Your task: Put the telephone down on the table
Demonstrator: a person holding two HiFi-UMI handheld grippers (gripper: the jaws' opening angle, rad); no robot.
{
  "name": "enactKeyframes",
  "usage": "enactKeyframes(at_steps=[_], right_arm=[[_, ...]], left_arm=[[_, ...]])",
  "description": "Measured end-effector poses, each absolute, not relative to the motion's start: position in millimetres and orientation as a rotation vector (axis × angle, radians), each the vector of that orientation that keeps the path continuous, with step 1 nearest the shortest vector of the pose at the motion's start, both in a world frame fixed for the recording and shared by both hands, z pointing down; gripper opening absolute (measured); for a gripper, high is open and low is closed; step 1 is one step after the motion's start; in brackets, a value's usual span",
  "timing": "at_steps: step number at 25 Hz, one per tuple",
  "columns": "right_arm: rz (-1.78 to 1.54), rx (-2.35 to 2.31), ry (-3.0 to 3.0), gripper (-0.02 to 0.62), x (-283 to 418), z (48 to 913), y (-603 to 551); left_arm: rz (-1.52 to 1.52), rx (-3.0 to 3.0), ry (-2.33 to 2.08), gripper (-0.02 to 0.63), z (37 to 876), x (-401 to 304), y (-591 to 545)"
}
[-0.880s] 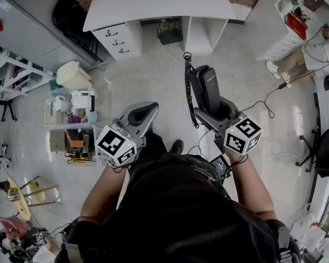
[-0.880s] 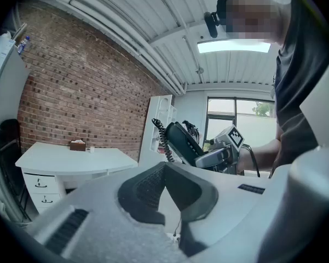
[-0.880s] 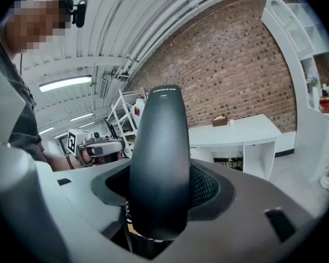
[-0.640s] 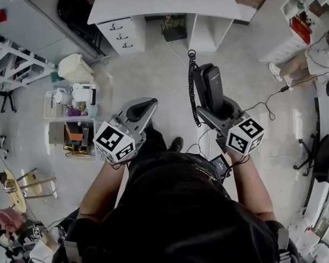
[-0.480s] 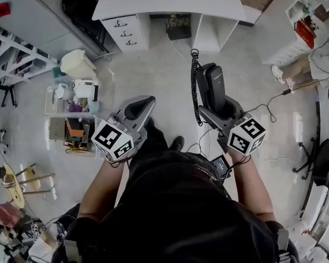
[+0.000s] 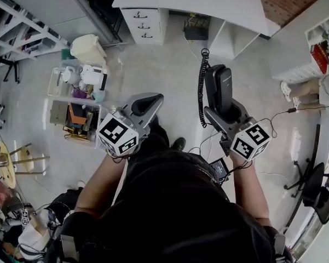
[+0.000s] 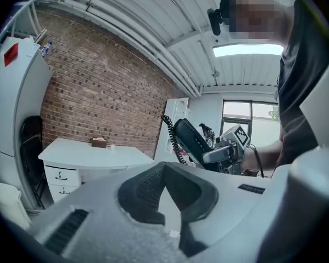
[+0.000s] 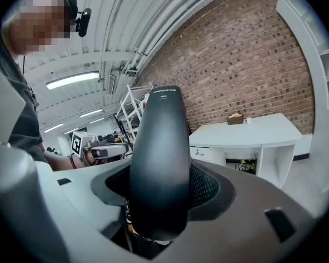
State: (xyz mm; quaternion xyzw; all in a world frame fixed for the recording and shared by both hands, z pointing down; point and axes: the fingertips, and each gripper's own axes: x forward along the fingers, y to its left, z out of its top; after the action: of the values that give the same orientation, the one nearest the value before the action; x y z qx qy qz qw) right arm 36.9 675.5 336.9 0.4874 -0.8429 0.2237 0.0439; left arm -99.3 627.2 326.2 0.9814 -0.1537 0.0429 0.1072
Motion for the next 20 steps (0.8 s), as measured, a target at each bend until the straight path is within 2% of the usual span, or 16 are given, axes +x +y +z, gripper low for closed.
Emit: enactKeyframes(at_steps=[20], right_arm=[[0.62,1.474,-2.535,0.276,-56,318,445]], left_arm=[[0.069,2.903,-0.475,0.008,304,-204,409]])
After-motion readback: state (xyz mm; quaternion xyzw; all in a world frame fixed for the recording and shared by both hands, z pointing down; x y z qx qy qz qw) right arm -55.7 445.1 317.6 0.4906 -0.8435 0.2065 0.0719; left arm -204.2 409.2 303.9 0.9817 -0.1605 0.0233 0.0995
